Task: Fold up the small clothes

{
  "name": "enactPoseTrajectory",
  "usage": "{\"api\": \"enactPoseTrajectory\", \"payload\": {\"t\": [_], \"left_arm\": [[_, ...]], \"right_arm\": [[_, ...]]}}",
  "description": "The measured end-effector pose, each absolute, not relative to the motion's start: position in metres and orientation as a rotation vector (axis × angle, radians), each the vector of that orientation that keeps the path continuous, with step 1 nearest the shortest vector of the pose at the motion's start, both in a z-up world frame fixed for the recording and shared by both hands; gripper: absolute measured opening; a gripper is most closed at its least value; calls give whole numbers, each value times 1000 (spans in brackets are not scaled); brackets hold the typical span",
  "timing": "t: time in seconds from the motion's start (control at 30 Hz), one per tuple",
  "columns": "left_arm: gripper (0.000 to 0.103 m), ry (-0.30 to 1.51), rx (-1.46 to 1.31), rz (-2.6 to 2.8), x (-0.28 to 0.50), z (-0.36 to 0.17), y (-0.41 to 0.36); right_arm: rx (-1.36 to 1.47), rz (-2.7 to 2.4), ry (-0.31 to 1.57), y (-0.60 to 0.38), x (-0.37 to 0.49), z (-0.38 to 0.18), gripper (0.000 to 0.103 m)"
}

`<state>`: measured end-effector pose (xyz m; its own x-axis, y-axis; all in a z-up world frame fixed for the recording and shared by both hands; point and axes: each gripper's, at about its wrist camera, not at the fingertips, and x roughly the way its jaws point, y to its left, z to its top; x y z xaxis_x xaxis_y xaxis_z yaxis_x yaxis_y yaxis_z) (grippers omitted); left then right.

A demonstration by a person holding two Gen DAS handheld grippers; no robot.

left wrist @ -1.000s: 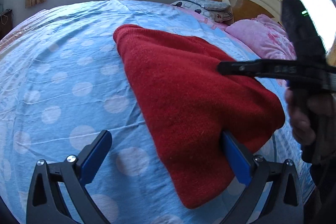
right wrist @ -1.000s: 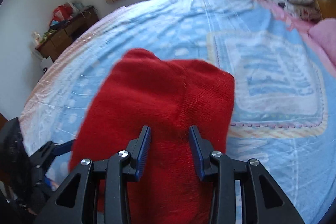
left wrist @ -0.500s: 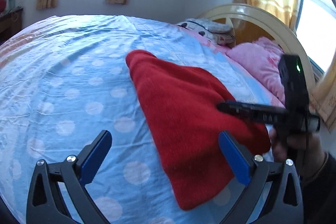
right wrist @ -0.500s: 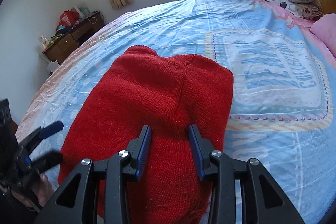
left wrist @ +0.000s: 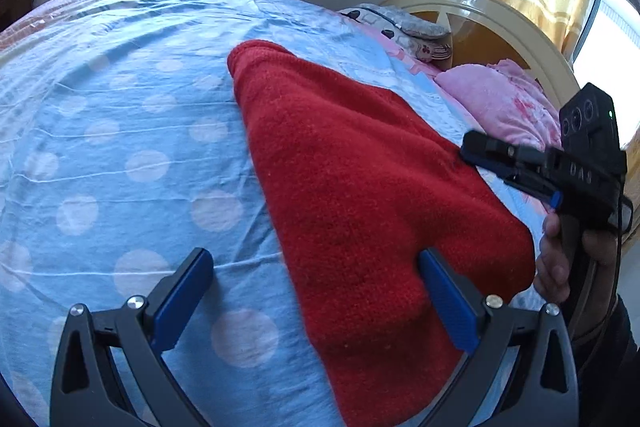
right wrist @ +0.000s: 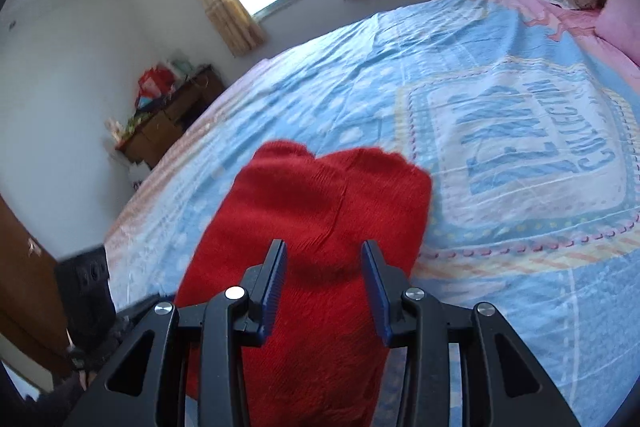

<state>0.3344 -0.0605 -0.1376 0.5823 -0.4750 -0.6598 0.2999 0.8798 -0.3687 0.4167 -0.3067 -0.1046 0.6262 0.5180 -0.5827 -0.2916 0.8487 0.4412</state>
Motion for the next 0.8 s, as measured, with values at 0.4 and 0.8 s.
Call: {"api": "enactPoseTrajectory", "payload": {"t": [0.4, 0.8], "left_arm": [[103, 821, -166, -422, 334, -135, -70], [94, 831, -207, -506, 336, -137, -69]], "right_arm": [[477, 416, 889, -327, 464, -142, 71], [552, 526, 946, -311, 490, -163, 39]]}}
